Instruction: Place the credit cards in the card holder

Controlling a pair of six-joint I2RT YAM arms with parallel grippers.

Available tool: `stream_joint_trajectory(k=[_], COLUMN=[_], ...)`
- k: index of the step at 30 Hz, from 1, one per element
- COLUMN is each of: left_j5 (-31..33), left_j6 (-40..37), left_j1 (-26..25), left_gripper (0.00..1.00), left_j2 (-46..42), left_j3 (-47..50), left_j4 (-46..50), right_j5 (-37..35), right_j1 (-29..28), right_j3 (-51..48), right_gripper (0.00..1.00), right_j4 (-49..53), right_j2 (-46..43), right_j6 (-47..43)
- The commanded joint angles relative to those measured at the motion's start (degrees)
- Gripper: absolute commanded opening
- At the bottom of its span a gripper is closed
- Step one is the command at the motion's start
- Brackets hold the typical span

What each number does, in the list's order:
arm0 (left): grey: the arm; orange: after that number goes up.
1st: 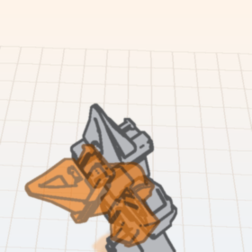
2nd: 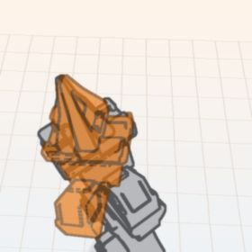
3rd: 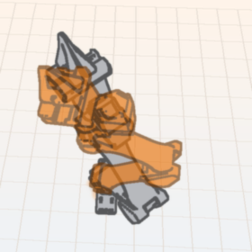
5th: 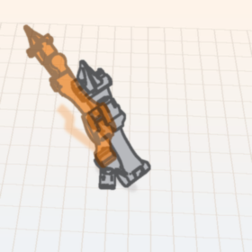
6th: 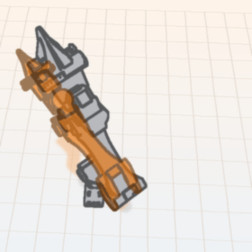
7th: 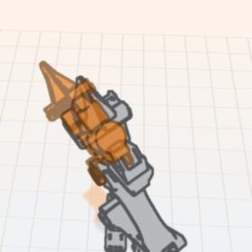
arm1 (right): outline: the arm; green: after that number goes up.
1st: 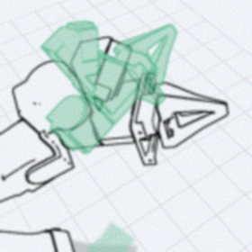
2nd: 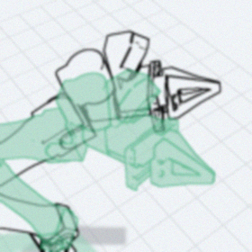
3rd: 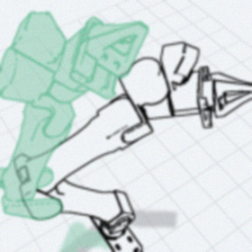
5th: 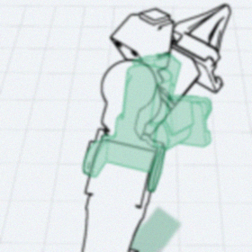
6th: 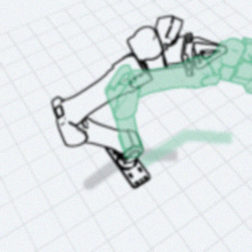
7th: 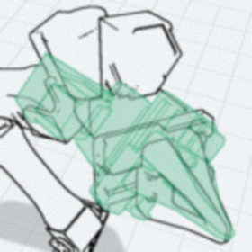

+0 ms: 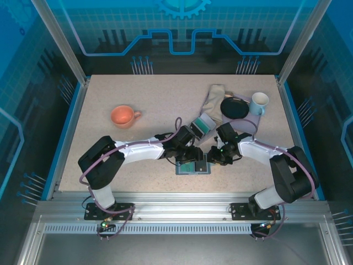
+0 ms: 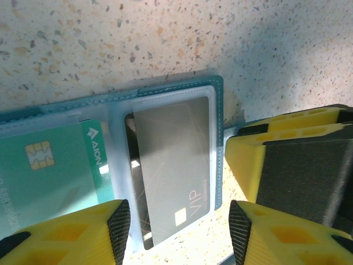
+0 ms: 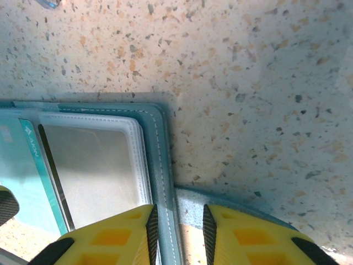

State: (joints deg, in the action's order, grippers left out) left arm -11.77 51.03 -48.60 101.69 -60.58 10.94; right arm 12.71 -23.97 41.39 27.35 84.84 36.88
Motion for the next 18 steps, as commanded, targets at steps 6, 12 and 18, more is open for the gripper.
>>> stream_joint_trajectory(k=[6, 12, 18], left_j5=[2.29, 3.4, 4.39], left_j6=[-0.01, -0.63, -1.96], left_j1=[0.9, 1.4, 2.48], left_gripper=[0.47, 0.47, 0.51], left_j2=[2.66, -0.03, -5.26], left_j3=[1.91, 2.93, 2.49], left_j4=[4.89, 5.67, 5.95], right_j5=[0.2, -2.43, -6.54], right_j1=[-0.2, 0.4, 3.4], right_j3=[0.95, 4.96, 12.57], right_gripper=[0.29, 0.31, 0.45], right_j4=[1.86, 6.13, 9.86], right_j2=[-2.19, -8.62, -11.29], right_j6=[-0.06, -1.55, -7.69])
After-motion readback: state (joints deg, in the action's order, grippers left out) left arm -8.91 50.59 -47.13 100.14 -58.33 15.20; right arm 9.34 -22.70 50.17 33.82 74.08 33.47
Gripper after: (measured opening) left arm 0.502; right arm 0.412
